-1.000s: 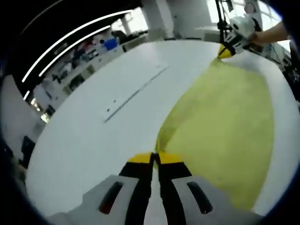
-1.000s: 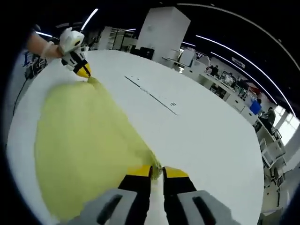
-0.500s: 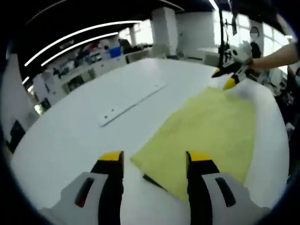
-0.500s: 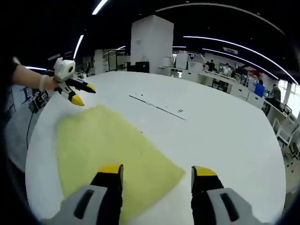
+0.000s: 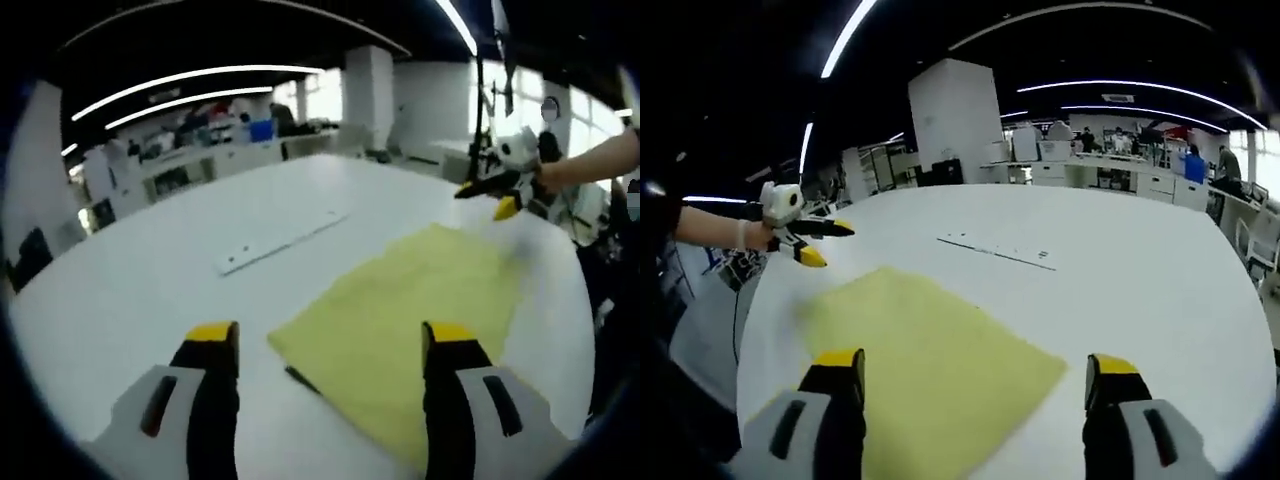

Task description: Fold the garment on the visible template until the final outline fits inside the template.

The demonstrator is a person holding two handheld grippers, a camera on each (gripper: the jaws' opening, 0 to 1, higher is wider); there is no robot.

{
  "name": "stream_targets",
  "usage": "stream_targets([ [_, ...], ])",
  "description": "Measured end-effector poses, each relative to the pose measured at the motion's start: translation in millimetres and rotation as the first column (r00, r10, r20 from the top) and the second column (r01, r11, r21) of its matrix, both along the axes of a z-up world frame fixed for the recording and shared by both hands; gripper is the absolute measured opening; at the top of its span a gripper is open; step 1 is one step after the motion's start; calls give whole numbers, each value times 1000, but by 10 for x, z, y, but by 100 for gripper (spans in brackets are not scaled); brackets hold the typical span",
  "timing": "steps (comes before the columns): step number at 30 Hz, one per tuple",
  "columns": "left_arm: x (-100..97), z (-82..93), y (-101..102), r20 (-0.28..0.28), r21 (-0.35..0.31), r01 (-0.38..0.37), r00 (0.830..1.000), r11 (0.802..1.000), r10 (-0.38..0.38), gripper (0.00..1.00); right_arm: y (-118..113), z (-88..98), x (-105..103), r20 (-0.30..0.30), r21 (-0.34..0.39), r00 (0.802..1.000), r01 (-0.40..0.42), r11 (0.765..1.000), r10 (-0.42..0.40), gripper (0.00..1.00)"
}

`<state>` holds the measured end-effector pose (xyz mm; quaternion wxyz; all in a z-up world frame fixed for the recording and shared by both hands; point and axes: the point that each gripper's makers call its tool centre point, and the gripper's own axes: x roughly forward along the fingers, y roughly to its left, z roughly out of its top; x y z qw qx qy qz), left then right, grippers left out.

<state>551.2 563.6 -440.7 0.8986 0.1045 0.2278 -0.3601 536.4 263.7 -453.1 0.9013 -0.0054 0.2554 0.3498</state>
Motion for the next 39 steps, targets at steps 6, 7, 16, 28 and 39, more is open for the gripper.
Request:
stream_targets([
  [6, -107, 86, 24, 7, -32, -21, 1000, 999, 22, 74, -107, 67, -142, 6, 6, 1000, 29, 1000, -29, 86],
  [7, -130, 105, 41, 8, -45, -30, 1000, 999, 30, 73, -128, 74, -173, 10, 2, 999, 37, 999, -37, 85],
  [16, -456, 81, 210, -14, -86, -80, 997, 993, 79, 71, -217, 84, -484, 14, 26, 998, 60, 998, -61, 81],
  [28, -985, -148, 483, -72, -68, -116, 991, 991, 111, 66, -215, -50, -812, 0, 41, 998, 65, 997, -65, 76],
  [39, -1263, -526, 372, -178, -97, -120, 979, 988, 102, 50, -241, -383, -960, -72, 39, 996, 53, 998, -50, 66],
])
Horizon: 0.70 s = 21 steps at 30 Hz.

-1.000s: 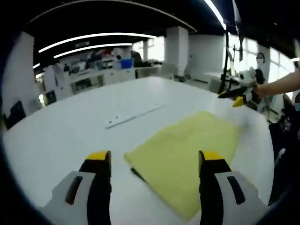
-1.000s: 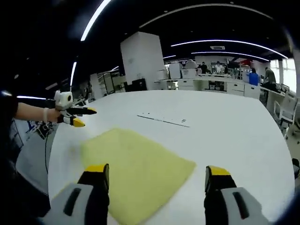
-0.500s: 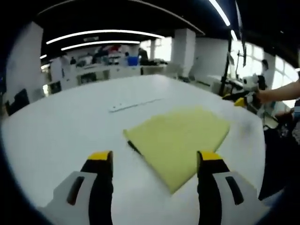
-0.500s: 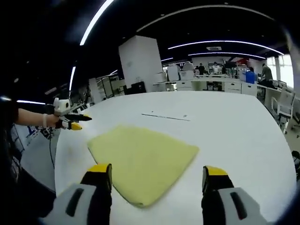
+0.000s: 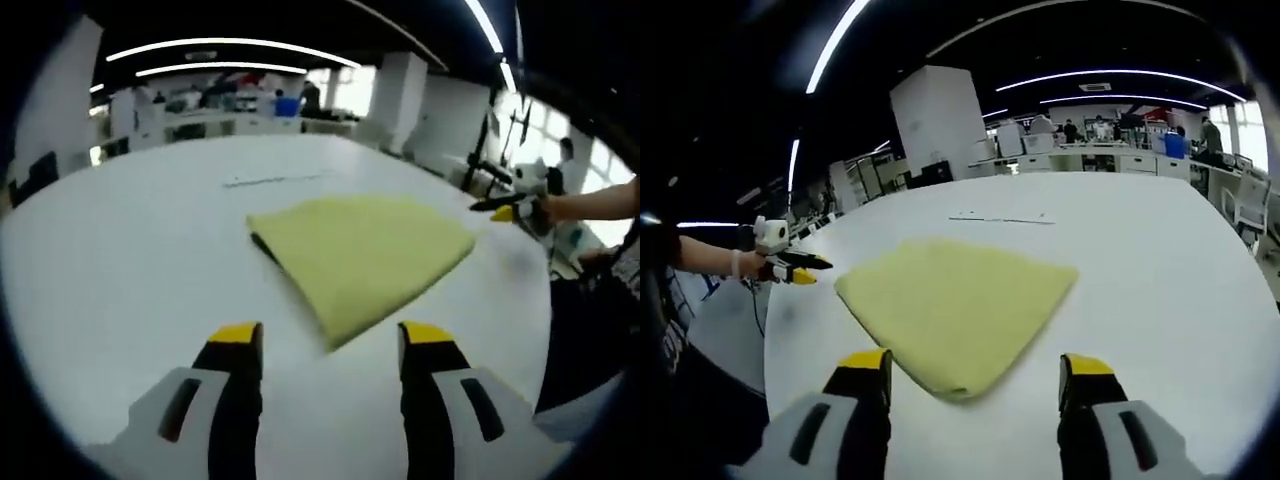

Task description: Fold the garment on the visible template until the final outline fits inside the template.

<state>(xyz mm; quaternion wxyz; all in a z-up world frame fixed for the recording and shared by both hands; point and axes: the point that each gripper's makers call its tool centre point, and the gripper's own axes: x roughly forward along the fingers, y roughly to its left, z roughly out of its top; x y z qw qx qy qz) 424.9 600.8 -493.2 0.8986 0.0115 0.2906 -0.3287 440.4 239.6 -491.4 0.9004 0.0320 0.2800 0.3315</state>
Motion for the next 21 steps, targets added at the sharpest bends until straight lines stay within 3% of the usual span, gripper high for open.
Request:
stream_targets([
  [8, 30, -88, -32, -40, -29, -4, 999, 1000, 3, 38, 10, -196, -128, -60, 18, 998, -2, 1000, 3, 49],
  [12, 55, -55, -69, -61, -97, -18, 998, 995, 12, 26, 66, -251, -189, -82, 30, 997, -13, 999, 16, 38],
  [15, 58, -90, -81, -70, -81, -4, 998, 997, -2, 21, 111, -301, -231, -95, 34, 995, -24, 999, 27, 31],
  [21, 67, -148, -116, -86, -79, 1, 996, 997, -7, 18, 150, -348, -236, -105, 65, 994, -3, 998, 10, 28],
])
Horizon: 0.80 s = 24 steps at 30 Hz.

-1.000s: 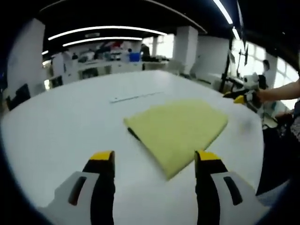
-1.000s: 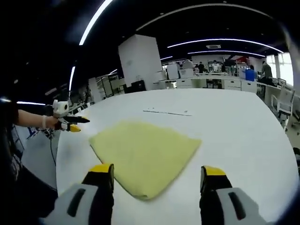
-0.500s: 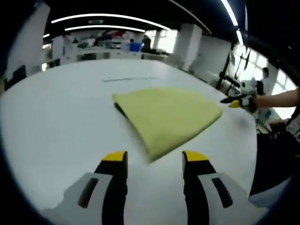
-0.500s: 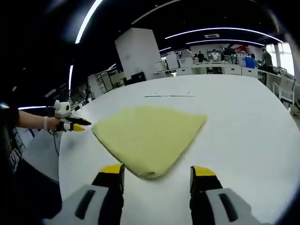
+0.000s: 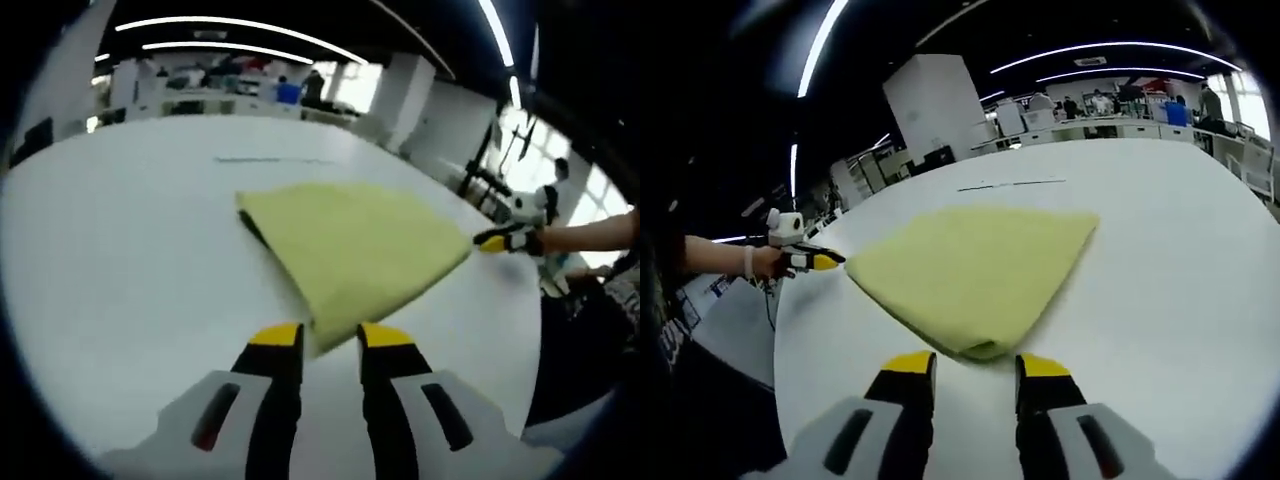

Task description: Fold the garment on the visible template until the final outline fits inside the template.

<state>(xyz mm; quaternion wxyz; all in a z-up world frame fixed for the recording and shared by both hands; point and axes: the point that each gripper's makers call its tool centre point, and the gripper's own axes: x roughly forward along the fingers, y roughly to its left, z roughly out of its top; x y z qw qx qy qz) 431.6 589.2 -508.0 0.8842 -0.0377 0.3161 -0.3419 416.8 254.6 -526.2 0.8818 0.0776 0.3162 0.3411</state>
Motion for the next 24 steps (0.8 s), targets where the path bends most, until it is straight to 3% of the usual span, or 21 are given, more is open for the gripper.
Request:
stream_targets([
  [10, 9, -68, -65, -27, -15, 6, 1000, 1000, -6, 12, 21, -28, 13, -27, 77, 997, 67, 995, -65, 11],
  [13, 15, -73, -63, -30, -19, 4, 1000, 1000, -5, 8, 39, -74, -19, -37, 68, 998, 62, 996, -59, 0],
  [18, 19, -83, -50, -44, -30, -8, 999, 1000, 7, 6, 53, -76, -9, -52, 91, 996, 81, 993, -76, 0],
  [20, 19, -91, -55, -48, -33, -10, 999, 999, 8, 7, 74, -52, 12, -74, 133, 993, 104, 986, -95, 1],
  [24, 7, -109, -67, -51, -26, -3, 999, 1000, 2, 9, 73, -36, 30, -56, 122, 994, 102, 987, -95, 3],
])
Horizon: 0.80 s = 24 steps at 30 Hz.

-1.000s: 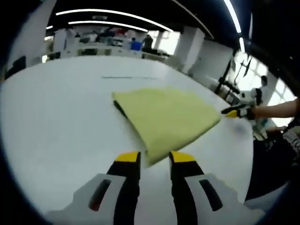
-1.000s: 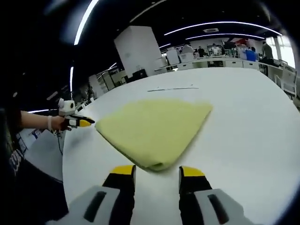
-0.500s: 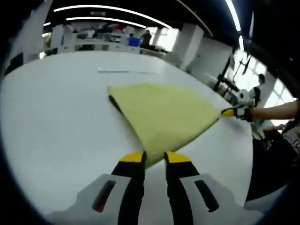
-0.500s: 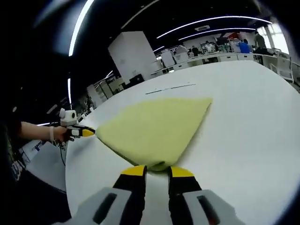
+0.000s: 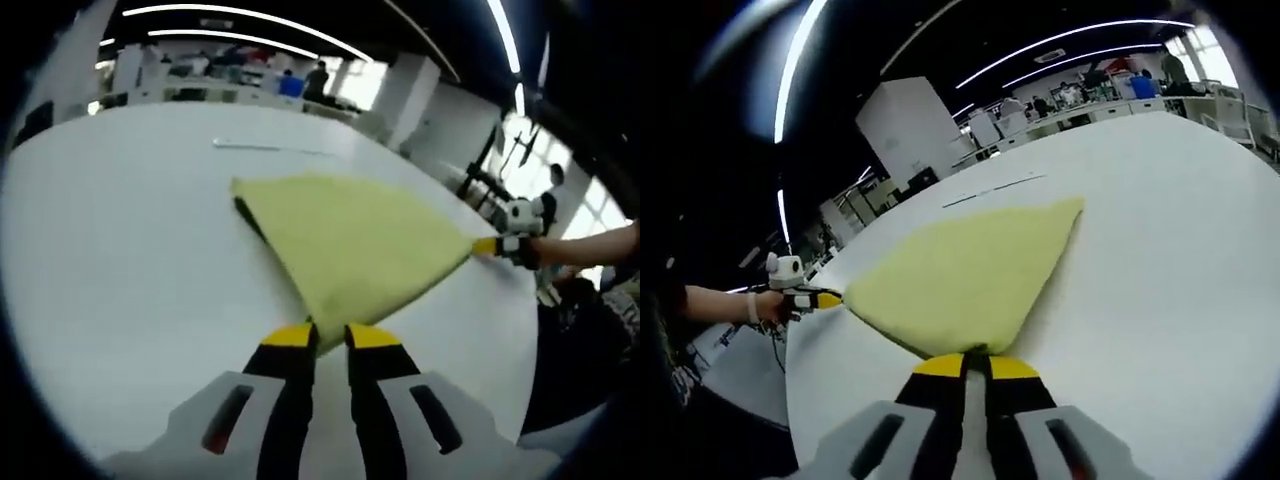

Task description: Fold the garment on the visible template until the final outline fits inside the template.

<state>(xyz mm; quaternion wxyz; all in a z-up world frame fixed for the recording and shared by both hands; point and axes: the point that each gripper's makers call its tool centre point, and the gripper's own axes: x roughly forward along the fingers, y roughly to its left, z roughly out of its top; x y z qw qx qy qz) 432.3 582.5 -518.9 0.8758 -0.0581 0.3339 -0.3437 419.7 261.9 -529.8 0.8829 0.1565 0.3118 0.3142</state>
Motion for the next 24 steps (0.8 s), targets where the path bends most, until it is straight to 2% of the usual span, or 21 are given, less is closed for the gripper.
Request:
stream_targets([
  [4, 3, 18, 16, 4, -6, -7, 1000, 1000, 7, 9, -57, 43, 34, 24, -4, 1000, 15, 1000, -15, 13],
  [6, 9, 28, 26, 6, -8, -10, 1000, 1000, 10, 9, -50, 45, 40, 36, -16, 999, 1, 1000, 0, 14],
  [9, 8, 22, 29, 1, -12, -10, 1000, 1000, 10, 7, -17, 32, 38, 34, -13, 999, -8, 1000, 8, 11],
  [10, 5, 15, 27, -1, -9, -8, 1000, 1000, 8, 7, 14, 24, 17, 13, 9, 1000, -15, 1000, 14, 9],
  [15, -8, -17, 21, -7, 3, 0, 1000, 1000, 0, 3, 18, -15, 0, 7, -11, 1000, -23, 1000, 23, 0],
  [16, -8, -20, 25, -9, 5, -2, 1000, 1000, 2, 0, 9, -30, -12, 3, -20, 1000, -27, 999, 27, 0],
  [24, -29, 5, 18, -16, -6, 16, 1000, 1000, -16, 0, -86, 62, -78, 4, -29, 998, -69, 997, 70, 0],
])
